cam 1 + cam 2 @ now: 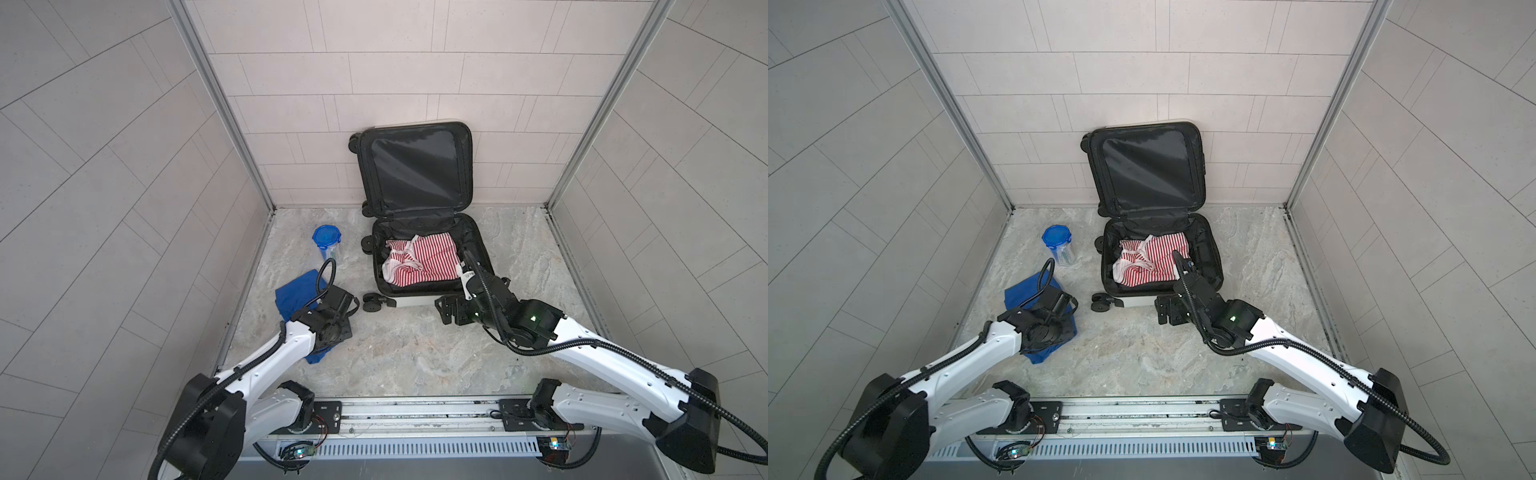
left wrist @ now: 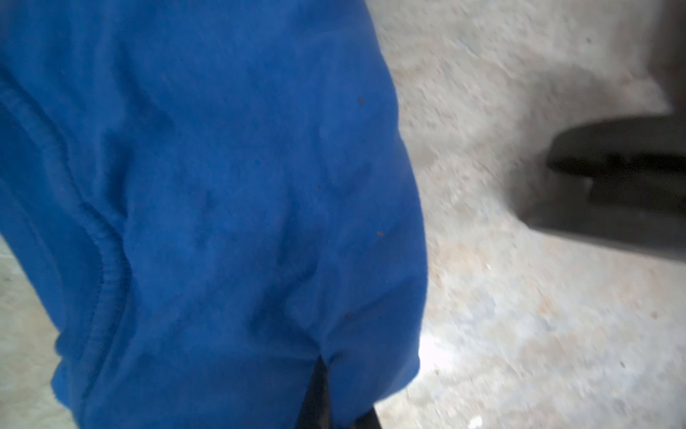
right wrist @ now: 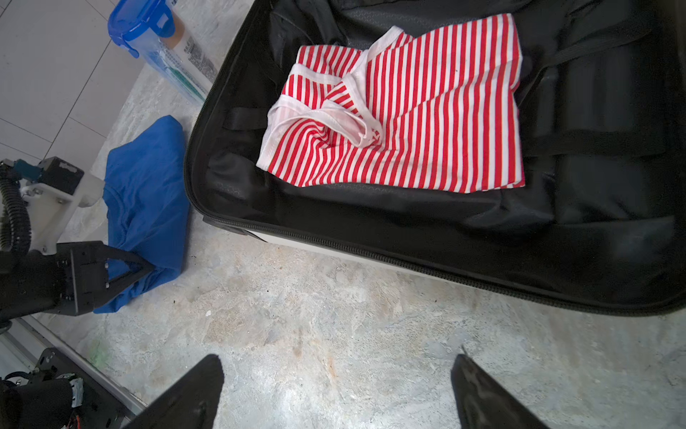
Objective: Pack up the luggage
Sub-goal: 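Drag the blue cloth with the left gripper toward the robot's center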
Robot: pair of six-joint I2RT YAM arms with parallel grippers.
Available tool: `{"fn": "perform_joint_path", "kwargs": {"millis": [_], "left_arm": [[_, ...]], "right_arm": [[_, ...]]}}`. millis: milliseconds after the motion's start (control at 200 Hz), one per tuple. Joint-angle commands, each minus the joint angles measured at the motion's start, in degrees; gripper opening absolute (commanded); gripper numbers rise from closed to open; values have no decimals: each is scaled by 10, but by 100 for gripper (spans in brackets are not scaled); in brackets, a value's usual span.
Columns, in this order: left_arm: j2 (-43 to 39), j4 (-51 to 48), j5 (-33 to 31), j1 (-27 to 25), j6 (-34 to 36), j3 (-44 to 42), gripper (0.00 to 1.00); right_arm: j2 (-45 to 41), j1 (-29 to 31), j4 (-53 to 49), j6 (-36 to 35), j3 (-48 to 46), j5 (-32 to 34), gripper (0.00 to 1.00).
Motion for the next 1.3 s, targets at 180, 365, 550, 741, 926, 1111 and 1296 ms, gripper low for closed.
{"fn": "perform_joint_path", "kwargs": {"millis": [180, 365, 550, 741, 926, 1111, 1296], "left_arm": [[-21, -44, 26, -106, -69, 1, 0], [7, -7, 45, -185, -94, 21, 0], [69, 57, 86, -241, -92, 52, 0], [149, 126, 122, -293, -77, 103, 0], [233, 184, 156, -330, -63, 166, 0], [312, 243, 177, -344, -62, 226, 0], [378, 279, 190, -348, -62, 294, 0]], "right_arm": [[-38, -16, -22, -11, 8, 29, 97], [-50, -36, -35, -16, 6, 28, 97], [-64, -70, -56, -24, 7, 18, 97], [-85, -123, -70, -33, 0, -15, 97], [-100, -177, -92, -41, -8, -48, 97], [-110, -240, -113, -50, -18, -93, 97], [-123, -276, -126, -54, -27, -118, 97]]}}
